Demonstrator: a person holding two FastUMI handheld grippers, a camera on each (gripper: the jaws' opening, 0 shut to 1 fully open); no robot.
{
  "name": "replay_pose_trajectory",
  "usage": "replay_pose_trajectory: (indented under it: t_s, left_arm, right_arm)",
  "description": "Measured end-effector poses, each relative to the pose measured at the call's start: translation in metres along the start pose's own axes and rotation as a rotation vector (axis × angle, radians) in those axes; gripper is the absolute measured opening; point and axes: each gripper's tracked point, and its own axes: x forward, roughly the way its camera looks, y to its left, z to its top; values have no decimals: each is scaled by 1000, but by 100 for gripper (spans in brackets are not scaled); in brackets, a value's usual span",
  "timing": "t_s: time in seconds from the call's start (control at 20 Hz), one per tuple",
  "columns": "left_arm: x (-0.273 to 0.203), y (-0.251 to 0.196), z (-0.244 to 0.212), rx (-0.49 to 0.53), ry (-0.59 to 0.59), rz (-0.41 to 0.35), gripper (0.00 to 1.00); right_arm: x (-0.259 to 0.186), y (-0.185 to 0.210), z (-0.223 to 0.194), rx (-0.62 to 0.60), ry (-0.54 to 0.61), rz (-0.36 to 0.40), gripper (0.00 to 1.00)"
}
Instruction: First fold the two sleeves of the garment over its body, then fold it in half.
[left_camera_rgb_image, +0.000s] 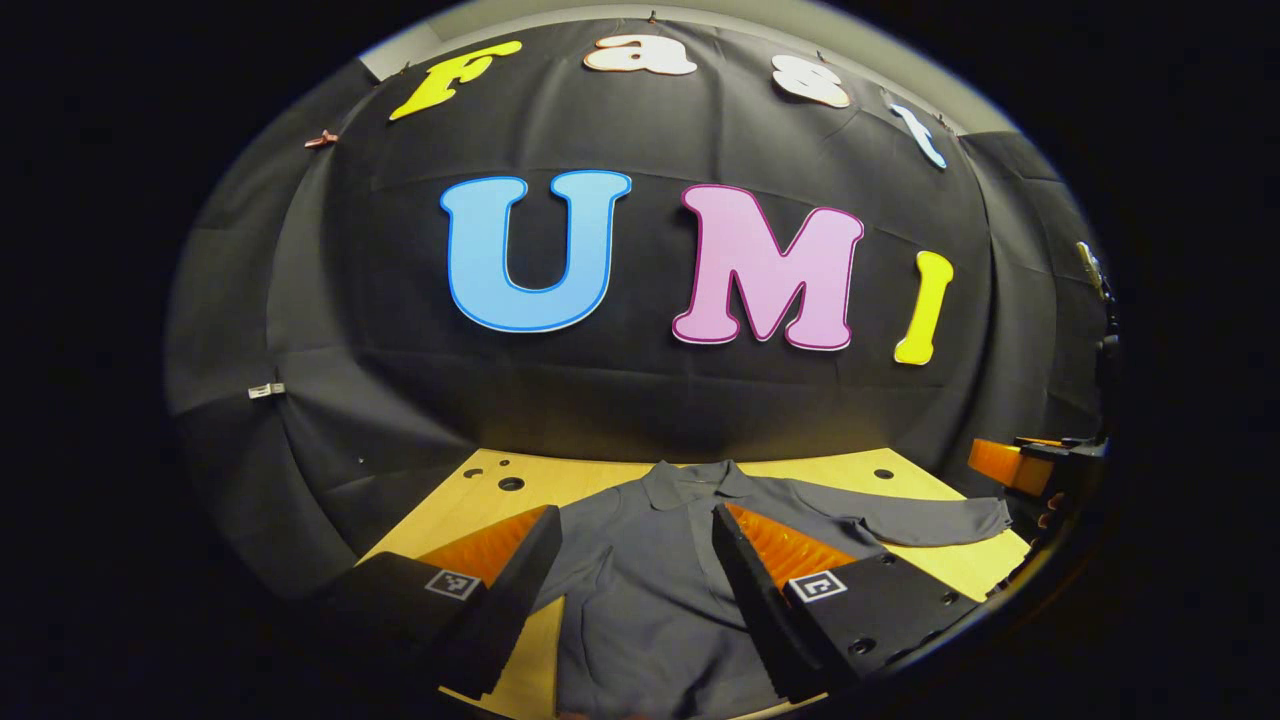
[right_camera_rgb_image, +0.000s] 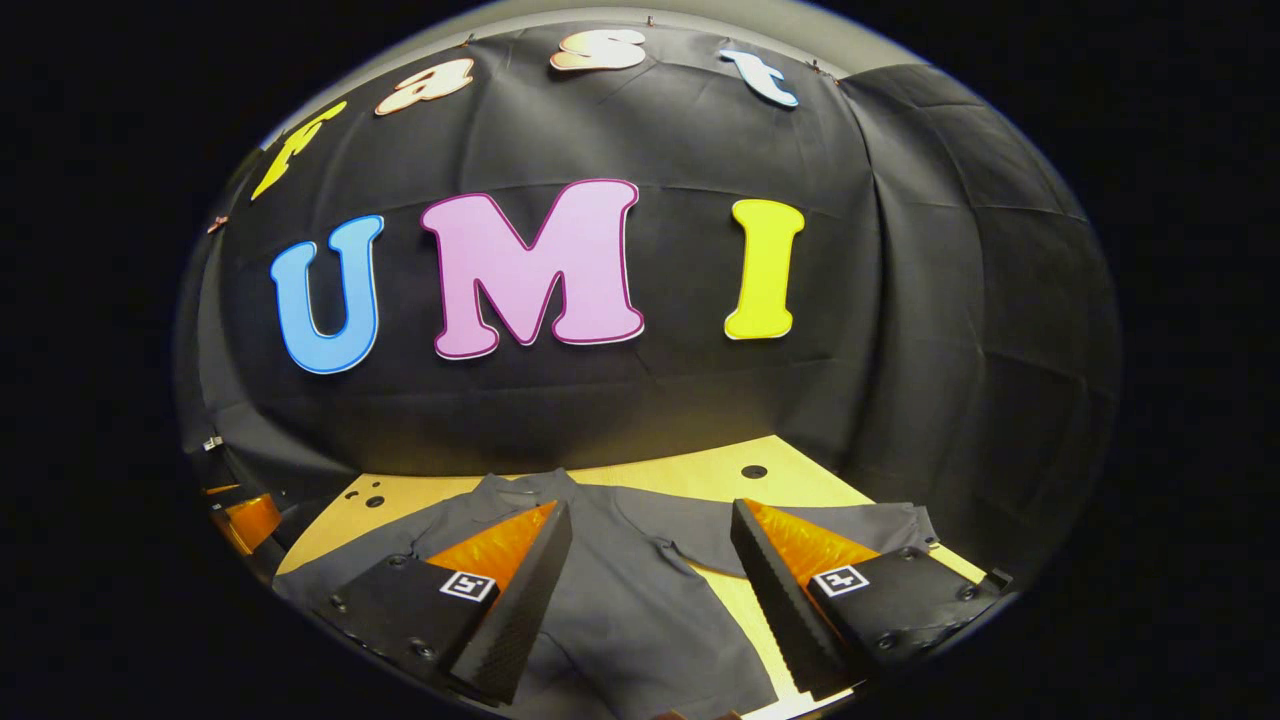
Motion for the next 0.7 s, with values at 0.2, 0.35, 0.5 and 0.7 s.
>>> replay_pose_trajectory:
  t_s: [0.2,0.35,0.5,0.7]
  left_arm:
    - [1,-7,0,11,-3,19,96]
    - [5,-11,-4,19,-2,44,96]
    - [9,-12,-9,37,-6,90,96]
    - [14,-25,-25,0,11,116,96]
  right_arm:
    - [10,-7,-4,-3,15,20,99]
    - [21,-16,-9,6,33,30,99]
    - [36,-39,-19,2,53,17,99]
    - [58,-81,-39,24,96,-34,99]
